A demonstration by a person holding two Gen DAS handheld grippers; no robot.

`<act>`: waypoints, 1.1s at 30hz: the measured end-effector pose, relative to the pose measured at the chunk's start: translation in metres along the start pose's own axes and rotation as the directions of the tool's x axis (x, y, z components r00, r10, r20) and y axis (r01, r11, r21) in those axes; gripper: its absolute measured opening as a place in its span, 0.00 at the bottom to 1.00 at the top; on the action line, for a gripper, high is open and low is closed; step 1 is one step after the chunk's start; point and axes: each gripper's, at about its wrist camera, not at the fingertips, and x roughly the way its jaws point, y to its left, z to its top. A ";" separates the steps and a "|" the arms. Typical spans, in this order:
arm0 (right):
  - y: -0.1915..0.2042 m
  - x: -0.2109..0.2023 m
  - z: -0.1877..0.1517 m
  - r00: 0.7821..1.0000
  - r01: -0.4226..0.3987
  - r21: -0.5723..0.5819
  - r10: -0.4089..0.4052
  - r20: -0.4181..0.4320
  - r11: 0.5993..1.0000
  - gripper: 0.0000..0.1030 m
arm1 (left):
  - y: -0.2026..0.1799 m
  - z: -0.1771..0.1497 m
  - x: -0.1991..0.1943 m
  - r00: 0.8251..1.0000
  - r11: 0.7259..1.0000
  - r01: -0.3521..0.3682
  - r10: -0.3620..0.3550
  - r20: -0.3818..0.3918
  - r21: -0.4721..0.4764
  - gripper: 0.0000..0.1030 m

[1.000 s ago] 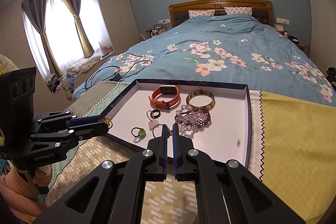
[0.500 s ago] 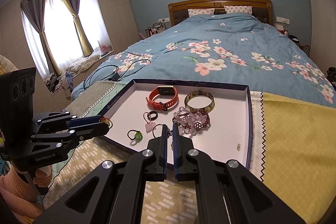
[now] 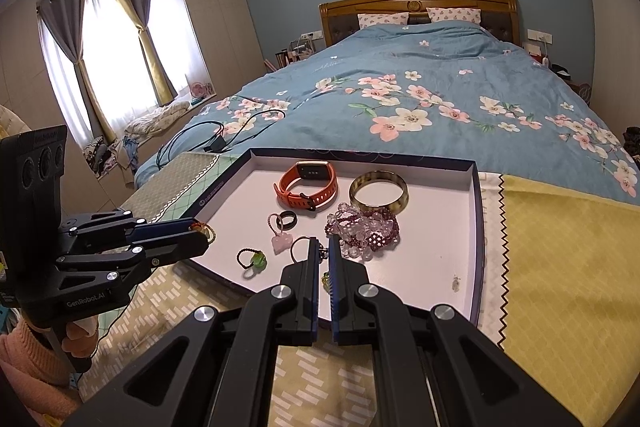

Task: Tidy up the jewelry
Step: 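Lower the amber ring into the box with the left tool while the right tool lowers the silver ring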

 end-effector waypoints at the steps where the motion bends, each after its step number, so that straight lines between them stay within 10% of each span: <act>1: 0.000 0.000 0.000 1.000 0.000 0.001 0.000 0.000 1.000 0.03 | 0.000 0.000 0.001 1.000 1.000 0.000 0.000 -0.001 0.000 0.19; 33: -0.012 0.022 0.000 0.999 0.013 0.019 -0.013 -0.030 1.000 0.03 | 0.007 0.003 0.023 0.999 1.000 -0.021 0.020 -0.029 -0.012 0.19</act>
